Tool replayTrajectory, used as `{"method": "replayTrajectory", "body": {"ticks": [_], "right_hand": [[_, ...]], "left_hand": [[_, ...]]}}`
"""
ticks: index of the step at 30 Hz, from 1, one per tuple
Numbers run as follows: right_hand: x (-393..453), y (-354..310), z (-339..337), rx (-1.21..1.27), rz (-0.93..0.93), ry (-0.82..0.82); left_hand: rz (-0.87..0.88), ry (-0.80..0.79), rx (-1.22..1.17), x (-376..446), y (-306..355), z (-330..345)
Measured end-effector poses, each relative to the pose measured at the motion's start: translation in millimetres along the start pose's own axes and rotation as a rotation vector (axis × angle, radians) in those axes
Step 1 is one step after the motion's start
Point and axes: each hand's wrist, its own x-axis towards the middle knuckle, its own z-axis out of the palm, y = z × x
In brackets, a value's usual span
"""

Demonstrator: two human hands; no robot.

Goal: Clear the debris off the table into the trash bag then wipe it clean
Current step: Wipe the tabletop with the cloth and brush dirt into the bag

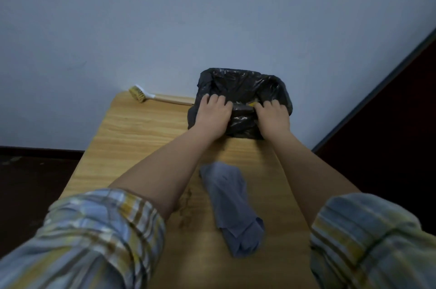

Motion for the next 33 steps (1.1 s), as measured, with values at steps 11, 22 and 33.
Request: {"method": "replayTrajectory", "body": {"ticks": [11, 22, 33], "right_hand": [[-10, -9, -27, 0.007, -0.099, 0.088], [-98, -28, -136, 0.128, -0.179, 0.327], [-217, -82, -226, 0.247, -0.278, 0.523]], "left_hand": [[-0.073, -0.042, 0.006, -4, -8, -16], [-0.025, 0.218, 0.011, -90, -23, -118], [0.048, 0.385, 0.089, -233, -45, -214]]}}
